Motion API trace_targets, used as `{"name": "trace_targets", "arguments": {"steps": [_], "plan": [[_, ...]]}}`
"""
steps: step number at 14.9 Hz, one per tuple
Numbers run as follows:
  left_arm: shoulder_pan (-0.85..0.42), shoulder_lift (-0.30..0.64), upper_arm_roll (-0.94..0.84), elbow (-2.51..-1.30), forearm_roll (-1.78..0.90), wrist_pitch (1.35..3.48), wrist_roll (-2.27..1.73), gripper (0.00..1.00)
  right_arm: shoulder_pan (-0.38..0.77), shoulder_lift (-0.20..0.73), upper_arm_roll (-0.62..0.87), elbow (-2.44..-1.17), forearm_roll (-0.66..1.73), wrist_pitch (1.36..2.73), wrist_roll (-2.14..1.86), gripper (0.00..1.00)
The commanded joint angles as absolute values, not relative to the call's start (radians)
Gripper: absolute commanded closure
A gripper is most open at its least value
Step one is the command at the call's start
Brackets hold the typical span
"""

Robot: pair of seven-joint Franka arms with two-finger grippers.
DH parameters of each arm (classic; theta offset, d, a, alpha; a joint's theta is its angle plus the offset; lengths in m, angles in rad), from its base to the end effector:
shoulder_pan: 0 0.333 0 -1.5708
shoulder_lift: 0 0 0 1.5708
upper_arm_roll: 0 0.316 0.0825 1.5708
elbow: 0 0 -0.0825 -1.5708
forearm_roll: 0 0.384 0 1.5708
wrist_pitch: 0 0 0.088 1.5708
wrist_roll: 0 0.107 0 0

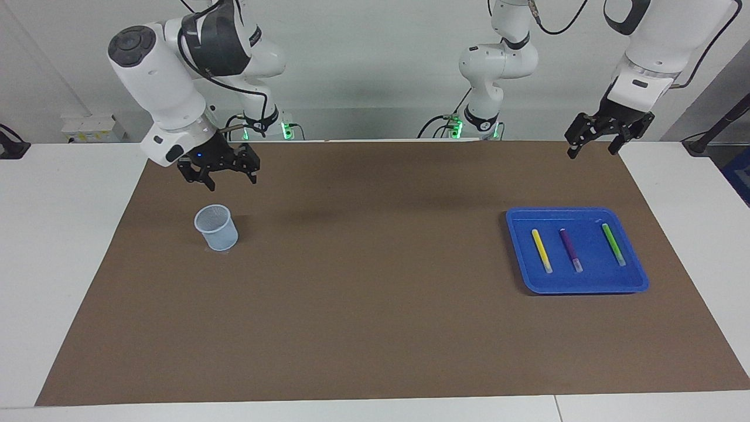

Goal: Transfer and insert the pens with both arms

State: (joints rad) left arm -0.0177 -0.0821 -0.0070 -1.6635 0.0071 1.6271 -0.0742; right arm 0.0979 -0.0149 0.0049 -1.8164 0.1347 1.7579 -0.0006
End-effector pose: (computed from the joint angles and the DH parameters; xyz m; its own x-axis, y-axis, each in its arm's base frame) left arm 0.5338 -0.0126 0.6303 0.9977 0.0491 0.0461 0.0494 -0.9988 -0.0043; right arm 0.5498 0.0687 0.5327 0.9959 0.0782 -0.0451 0.0717 -0.9888 -0.1307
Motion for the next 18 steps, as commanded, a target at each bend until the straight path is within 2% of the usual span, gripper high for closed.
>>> {"name": "trace_targets", "arguments": {"steps": [1,4,6,9,12,18], "plan": [[-0.012,-0.133,-0.011,-1.781,0.011,1.765,-0.112,0.00,0.126,-0.077,0.009,-1.907,0.196,1.822,0.087,0.00],[-0.011,-0.170,-0.011,-1.877,0.011,1.838,-0.103,0.00,0.149,-0.069,0.009,-1.937,0.241,1.880,0.132,0.00],[-0.009,-0.157,-0.009,-1.884,0.009,1.844,-0.100,0.00,0.155,-0.055,0.009,-1.937,0.309,1.890,0.133,0.00],[0.006,-0.146,-0.011,-1.968,0.009,1.948,-0.100,0.00,0.155,-0.046,0.009,-1.937,0.364,1.916,0.144,0.00],[0.012,-0.094,-0.011,-1.991,0.009,2.006,-0.095,0.00,0.221,-0.041,0.009,-1.944,0.364,1.960,0.253,0.00],[0.032,0.035,-0.011,-1.993,0.009,2.100,-0.029,0.00,0.268,-0.043,0.009,-1.959,0.428,2.003,0.345,0.00]]}}
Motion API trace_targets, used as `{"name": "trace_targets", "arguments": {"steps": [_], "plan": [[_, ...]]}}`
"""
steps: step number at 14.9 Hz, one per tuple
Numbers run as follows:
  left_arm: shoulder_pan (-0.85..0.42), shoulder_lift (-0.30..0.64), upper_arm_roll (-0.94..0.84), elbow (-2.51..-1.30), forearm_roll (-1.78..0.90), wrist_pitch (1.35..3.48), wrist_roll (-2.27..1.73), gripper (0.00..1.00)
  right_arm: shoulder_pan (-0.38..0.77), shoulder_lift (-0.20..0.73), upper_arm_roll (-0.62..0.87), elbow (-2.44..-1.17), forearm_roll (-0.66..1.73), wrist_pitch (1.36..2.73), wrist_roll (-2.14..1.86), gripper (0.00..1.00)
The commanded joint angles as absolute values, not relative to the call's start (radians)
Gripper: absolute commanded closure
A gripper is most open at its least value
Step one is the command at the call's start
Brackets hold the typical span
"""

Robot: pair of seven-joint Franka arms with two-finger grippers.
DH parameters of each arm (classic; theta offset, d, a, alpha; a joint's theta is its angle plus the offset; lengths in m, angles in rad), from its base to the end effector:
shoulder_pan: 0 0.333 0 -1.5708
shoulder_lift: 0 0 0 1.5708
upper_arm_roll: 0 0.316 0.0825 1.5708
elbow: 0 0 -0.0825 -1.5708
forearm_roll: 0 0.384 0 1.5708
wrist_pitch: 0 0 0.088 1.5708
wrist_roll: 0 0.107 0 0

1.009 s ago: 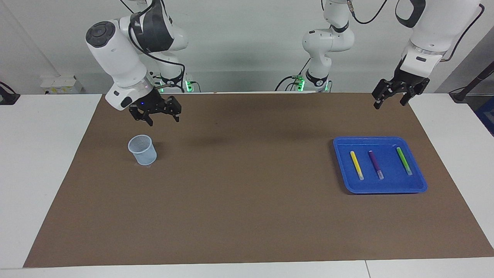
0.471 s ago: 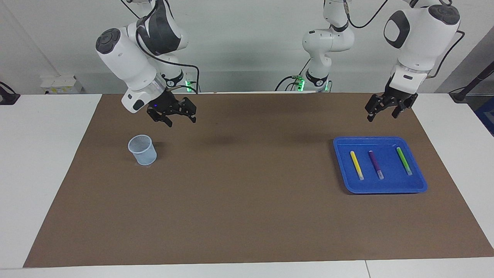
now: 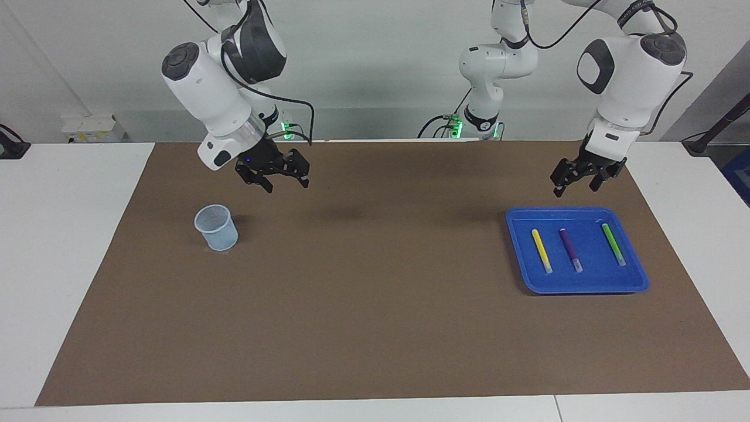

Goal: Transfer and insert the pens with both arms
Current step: 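Grasp the yellow pen in the tray with the left gripper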

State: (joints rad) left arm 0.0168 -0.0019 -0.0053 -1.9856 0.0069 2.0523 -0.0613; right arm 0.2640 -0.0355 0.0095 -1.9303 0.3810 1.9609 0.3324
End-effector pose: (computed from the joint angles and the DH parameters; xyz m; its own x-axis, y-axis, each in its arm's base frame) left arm 0.5618 0.0068 0.4699 0.9952 0.0695 0.0688 0.0698 -0.9976 -0.0021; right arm 0.5306 0.1742 0.5112 0.9810 -0.1783 -0.0769 -0.1939 -0.9180 -0.3460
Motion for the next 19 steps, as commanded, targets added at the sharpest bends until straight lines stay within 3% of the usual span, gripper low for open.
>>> {"name": "trace_targets", "arguments": {"steps": [1,13,19], "plan": [[0.034,0.049,-0.011,-1.993,0.009,2.117,-0.028,0.00,0.288,-0.041,0.009,-1.962,0.431,2.026,0.347,0.00],[0.021,0.277,-0.012,-2.005,0.009,2.361,-0.020,0.05,0.348,-0.043,0.009,-1.976,0.480,2.039,0.443,0.00],[0.020,0.325,-0.012,-2.008,0.009,2.410,-0.020,0.11,0.351,-0.046,0.011,-1.976,0.479,2.029,0.449,0.00]]}}
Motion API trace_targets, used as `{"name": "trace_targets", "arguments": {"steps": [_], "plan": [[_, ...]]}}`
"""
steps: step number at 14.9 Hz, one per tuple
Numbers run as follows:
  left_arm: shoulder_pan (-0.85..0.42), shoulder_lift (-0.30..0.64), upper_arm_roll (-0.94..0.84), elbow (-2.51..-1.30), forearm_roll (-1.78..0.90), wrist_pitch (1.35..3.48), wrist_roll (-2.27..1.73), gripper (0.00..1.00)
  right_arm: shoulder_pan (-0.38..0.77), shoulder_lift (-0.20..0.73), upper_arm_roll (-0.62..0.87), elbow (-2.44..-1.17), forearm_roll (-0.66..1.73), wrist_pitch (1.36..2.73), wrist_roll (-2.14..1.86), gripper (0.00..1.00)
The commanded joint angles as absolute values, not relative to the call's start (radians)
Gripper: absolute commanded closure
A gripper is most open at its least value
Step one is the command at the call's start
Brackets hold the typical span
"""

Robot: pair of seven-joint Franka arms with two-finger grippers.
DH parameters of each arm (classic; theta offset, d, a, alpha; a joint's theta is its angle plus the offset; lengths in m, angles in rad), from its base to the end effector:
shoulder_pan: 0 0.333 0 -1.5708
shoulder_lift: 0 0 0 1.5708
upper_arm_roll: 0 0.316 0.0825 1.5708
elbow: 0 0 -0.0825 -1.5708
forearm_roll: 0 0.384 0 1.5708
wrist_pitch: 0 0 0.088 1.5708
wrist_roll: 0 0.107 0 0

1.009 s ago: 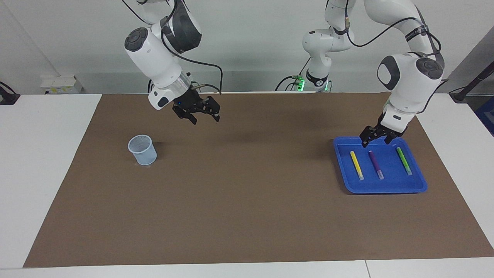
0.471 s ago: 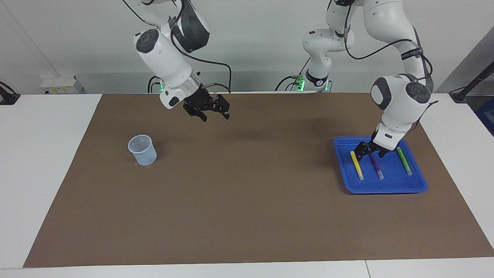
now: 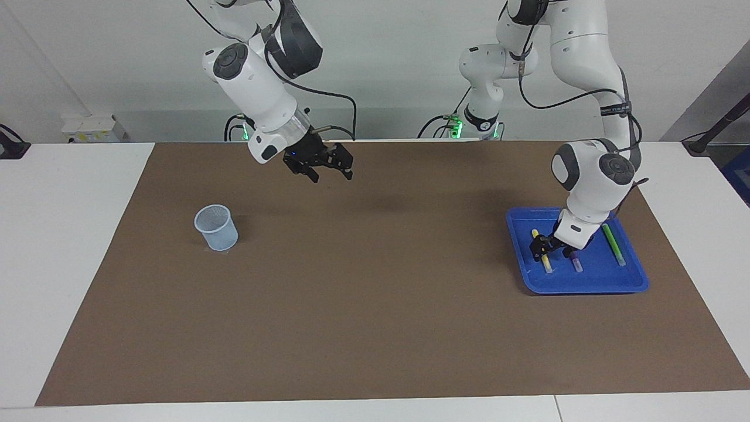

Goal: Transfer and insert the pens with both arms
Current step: 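Grasp the yellow pen in the tray with the left gripper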

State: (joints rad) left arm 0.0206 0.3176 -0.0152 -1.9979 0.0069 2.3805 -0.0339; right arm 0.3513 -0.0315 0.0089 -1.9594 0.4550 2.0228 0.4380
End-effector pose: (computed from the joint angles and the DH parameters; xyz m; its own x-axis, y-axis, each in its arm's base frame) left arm 0.6101 0.0037 0.3068 0.9973 0.0353 0.0650 0.0353 -0.9994 0.0019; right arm 0.5160 0.2215 0.5018 0.9651 -0.2294 -0.1264 -0.2611 -0.8807 -0.3952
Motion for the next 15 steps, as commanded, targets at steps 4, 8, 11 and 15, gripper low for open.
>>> {"name": "trace_targets", "arguments": {"steps": [4,8,11,15], "plan": [[0.020,0.322,-0.012,-2.029,0.009,2.418,-0.018,0.30,0.350,-0.049,0.011,-1.990,0.477,2.042,0.449,0.00],[0.018,0.318,-0.011,-2.065,0.009,2.434,-0.018,0.62,0.351,-0.049,0.014,-1.990,0.476,2.043,0.439,0.00],[0.017,0.316,-0.011,-2.065,0.009,2.421,-0.020,0.79,0.351,-0.049,0.015,-1.988,0.463,2.043,0.442,0.00],[0.021,0.314,-0.011,-2.065,0.009,2.419,-0.031,1.00,0.376,-0.049,0.015,-1.991,0.460,2.045,0.440,0.00]]}}
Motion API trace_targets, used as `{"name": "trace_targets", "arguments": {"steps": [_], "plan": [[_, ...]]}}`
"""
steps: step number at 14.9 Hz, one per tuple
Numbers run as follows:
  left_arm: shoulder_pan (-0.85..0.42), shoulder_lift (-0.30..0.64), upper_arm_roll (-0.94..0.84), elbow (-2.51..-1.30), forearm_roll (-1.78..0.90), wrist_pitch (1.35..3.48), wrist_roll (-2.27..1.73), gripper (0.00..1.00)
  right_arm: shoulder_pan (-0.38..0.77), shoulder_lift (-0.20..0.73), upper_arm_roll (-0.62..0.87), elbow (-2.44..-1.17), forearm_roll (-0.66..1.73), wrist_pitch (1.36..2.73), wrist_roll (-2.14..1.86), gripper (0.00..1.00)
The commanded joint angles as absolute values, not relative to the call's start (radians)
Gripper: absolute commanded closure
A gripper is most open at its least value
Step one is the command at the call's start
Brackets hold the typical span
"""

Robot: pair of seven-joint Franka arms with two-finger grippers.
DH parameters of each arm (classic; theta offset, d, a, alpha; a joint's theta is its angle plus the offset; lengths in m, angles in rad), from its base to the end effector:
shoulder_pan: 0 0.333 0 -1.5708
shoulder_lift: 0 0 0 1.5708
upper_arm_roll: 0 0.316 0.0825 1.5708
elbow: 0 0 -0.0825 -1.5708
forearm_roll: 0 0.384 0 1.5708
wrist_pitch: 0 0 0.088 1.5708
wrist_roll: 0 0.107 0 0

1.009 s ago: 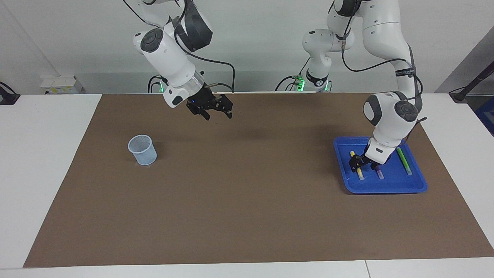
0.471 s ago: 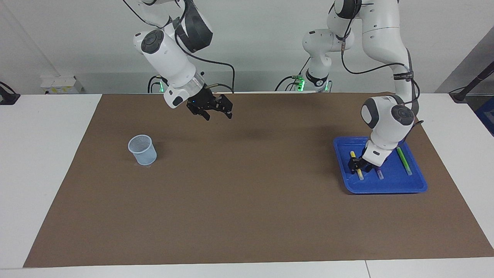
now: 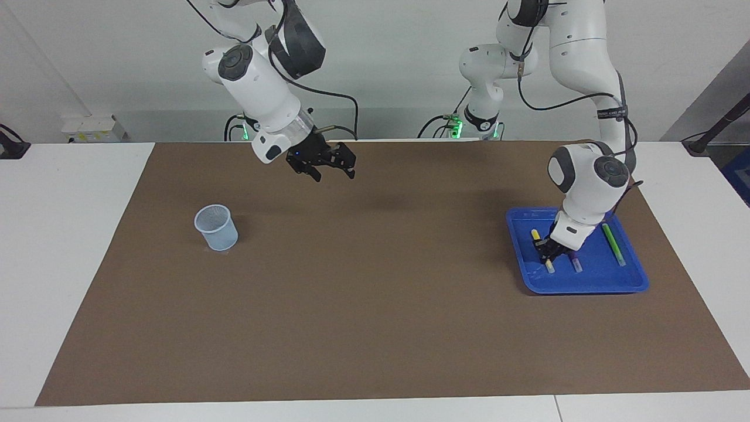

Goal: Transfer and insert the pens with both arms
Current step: 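Grasp the yellow pen in the tray with the left gripper, then lift the yellow pen toward the right gripper while the right gripper approaches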

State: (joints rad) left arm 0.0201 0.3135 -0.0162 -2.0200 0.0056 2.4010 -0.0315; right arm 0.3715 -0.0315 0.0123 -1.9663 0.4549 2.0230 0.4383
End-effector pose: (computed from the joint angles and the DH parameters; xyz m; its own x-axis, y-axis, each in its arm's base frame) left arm 0.6056 0.0027 0.3017 0.9972 0.0324 0.0674 0.0322 -0.9995 0.0031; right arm 0.5096 0.2333 0.4985 0.9694 -0.2072 -0.1319 -0.2430 -0.8876 -0.3913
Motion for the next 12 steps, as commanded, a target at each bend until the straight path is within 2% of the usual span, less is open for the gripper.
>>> {"name": "trace_targets", "arguments": {"steps": [1,4,8,12], "plan": [[0.023,0.314,-0.011,-2.065,0.009,2.419,-0.032,1.00,0.374,-0.049,0.014,-1.991,0.460,2.045,0.439,0.00],[0.025,0.318,-0.011,-2.039,0.009,2.387,-0.035,1.00,0.374,-0.049,0.014,-1.991,0.460,2.045,0.439,0.00],[0.018,0.316,-0.011,-1.883,-0.008,2.174,-0.044,1.00,0.374,-0.049,0.015,-1.996,0.460,2.072,0.434,0.00],[0.015,0.282,-0.029,-1.786,-0.035,2.002,-0.185,1.00,0.373,-0.049,0.015,-1.999,0.460,2.079,0.434,0.00]]}}
